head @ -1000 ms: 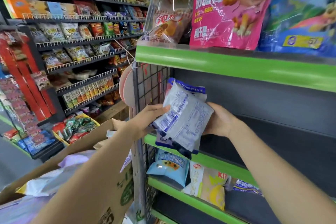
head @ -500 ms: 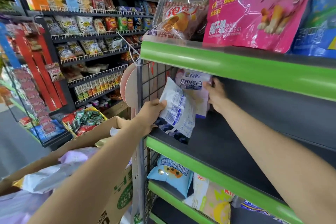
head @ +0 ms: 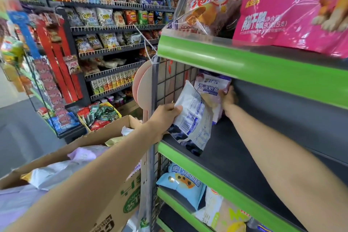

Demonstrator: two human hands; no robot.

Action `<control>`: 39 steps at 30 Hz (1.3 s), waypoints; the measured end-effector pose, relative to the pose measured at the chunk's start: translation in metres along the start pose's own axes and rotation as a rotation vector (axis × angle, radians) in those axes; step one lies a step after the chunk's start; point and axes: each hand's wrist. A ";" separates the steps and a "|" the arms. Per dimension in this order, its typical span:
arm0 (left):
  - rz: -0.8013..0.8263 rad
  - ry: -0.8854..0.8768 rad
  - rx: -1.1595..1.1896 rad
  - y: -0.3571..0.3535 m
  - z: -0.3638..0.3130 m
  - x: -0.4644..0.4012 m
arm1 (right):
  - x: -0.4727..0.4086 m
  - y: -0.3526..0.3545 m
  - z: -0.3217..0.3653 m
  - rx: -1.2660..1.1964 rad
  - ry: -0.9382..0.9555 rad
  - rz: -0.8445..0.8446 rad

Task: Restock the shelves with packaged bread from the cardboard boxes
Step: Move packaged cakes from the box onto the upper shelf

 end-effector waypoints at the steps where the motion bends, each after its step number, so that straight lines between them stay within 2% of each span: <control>1: -0.009 0.000 -0.011 -0.001 -0.001 0.000 | -0.003 -0.002 -0.001 0.016 0.002 0.002; 5: -0.041 0.013 -0.020 -0.008 0.000 0.000 | 0.000 0.003 0.006 0.067 -0.078 0.055; 7: -0.057 0.055 0.022 -0.010 0.000 0.002 | 0.010 0.011 0.008 0.096 -0.074 0.010; 9: -0.058 0.143 0.101 -0.012 -0.002 0.001 | 0.030 0.028 0.006 0.058 0.086 -0.077; 10: -0.049 0.202 0.153 -0.013 -0.003 0.002 | 0.042 0.040 0.001 -0.007 0.214 -0.064; 12: -0.022 0.307 0.265 -0.013 -0.008 0.007 | 0.069 0.071 -0.010 -0.088 0.449 0.119; 15: 0.026 0.360 0.443 -0.014 -0.017 0.013 | 0.099 0.109 -0.018 0.013 0.651 0.484; 17: 0.091 0.397 0.505 -0.017 -0.027 0.020 | 0.113 0.117 -0.019 -0.145 0.533 0.563; 20: 0.177 0.394 0.362 -0.027 -0.036 0.024 | 0.119 0.116 -0.018 -0.478 0.197 0.413; 23: 0.042 0.162 0.031 -0.042 -0.038 0.020 | 0.116 0.119 -0.023 -0.708 -0.110 0.326; 25: -0.091 -0.071 -0.172 -0.048 -0.037 0.019 | 0.113 0.122 -0.030 -0.706 -0.309 0.323; 26: -0.090 -0.163 -0.259 -0.048 -0.035 0.019 | 0.112 0.124 -0.034 -0.698 -0.354 0.322; 27: -0.029 -0.187 -0.295 -0.049 -0.031 0.018 | 0.114 0.127 -0.037 -0.703 -0.387 0.316; 29: 0.166 -0.086 -0.245 -0.050 -0.023 0.018 | 0.115 0.132 -0.043 -0.761 -0.420 0.336; 31: 0.287 -0.002 -0.198 -0.055 -0.018 0.021 | 0.118 0.134 -0.045 -0.842 -0.448 0.401; 36: 0.303 -0.128 -0.088 -0.071 -0.014 0.022 | 0.112 0.143 -0.042 -0.814 -0.343 0.374; 39: 0.326 -0.133 -0.021 -0.077 -0.012 0.018 | 0.105 0.149 -0.041 -0.734 -0.284 0.336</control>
Point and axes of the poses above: each hand's wrist, its own x-axis away from the middle knuckle, its own y-axis out of the back of the hand, z = x × y, and after that the axes turned 11 degrees about -z, right-handed
